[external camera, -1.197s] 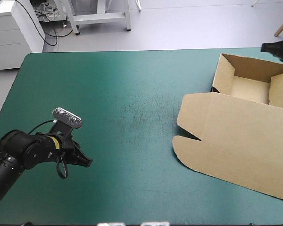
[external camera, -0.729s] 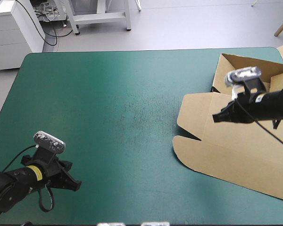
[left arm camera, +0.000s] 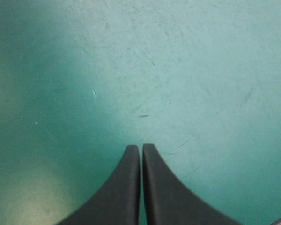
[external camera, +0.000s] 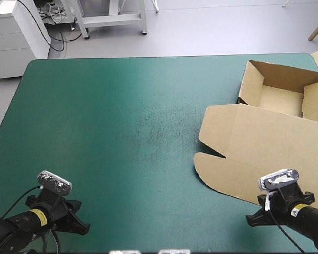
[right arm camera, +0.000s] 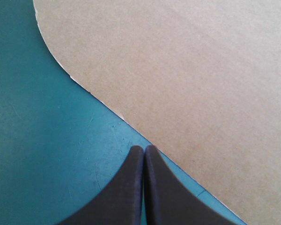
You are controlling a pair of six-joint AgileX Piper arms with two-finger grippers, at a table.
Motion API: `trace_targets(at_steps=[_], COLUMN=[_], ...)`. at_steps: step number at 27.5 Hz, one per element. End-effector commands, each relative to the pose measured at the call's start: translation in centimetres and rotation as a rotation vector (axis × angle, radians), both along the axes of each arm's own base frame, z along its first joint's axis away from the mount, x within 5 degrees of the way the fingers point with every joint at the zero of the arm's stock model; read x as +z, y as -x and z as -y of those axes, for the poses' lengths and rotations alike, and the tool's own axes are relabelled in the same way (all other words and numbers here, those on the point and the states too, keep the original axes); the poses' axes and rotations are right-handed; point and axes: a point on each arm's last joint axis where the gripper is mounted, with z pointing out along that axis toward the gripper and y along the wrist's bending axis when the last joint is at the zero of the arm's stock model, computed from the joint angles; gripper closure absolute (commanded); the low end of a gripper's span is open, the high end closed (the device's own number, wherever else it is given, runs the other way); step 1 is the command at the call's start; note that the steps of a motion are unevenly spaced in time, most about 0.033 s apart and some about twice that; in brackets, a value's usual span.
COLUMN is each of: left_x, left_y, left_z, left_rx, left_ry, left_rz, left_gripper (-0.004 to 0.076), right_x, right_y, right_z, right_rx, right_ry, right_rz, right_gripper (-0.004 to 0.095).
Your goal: Fold the box
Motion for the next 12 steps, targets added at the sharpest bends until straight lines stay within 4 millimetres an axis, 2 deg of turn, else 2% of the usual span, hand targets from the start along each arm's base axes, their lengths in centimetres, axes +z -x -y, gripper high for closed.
trace_targets(at_steps=[1, 12], left_x=[1.06, 1.06], left_y=[-0.44, -0.24], left_z=[0.4, 0.74], left_rx=[-0.006, 0.002], left_ry=[0.051, 0.105], left_rz=[0.068, 0.035], left_gripper=[0.0731, 0.0731], right_x=[1.39, 1.45], right_y=[0.35, 0.68], right_z=[0.06, 0.03], right_rx=[-0.009, -0.023], right_ry=[-0.016, -0.037], right_rz=[0.136, 0.132], right_gripper=[0.0928, 0.0928])
